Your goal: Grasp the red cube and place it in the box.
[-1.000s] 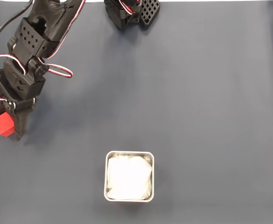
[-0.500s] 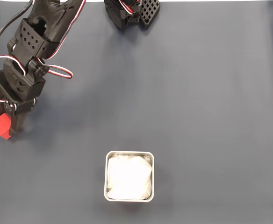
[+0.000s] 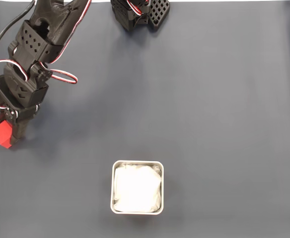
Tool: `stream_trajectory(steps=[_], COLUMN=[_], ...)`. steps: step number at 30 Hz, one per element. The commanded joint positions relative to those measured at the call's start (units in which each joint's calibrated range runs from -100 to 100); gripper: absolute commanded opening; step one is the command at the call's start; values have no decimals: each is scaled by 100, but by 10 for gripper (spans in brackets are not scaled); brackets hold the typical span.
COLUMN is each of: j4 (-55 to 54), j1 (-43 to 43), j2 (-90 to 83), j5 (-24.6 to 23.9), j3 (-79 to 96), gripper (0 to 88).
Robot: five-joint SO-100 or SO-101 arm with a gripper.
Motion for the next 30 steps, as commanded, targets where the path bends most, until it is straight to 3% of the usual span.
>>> stream_trajectory(steps=[1,30], j4=[75,657], j1=[-120,-1022], j2=[-381,-2088], j5=[44,230], j3=[-250,261], gripper=[87,90])
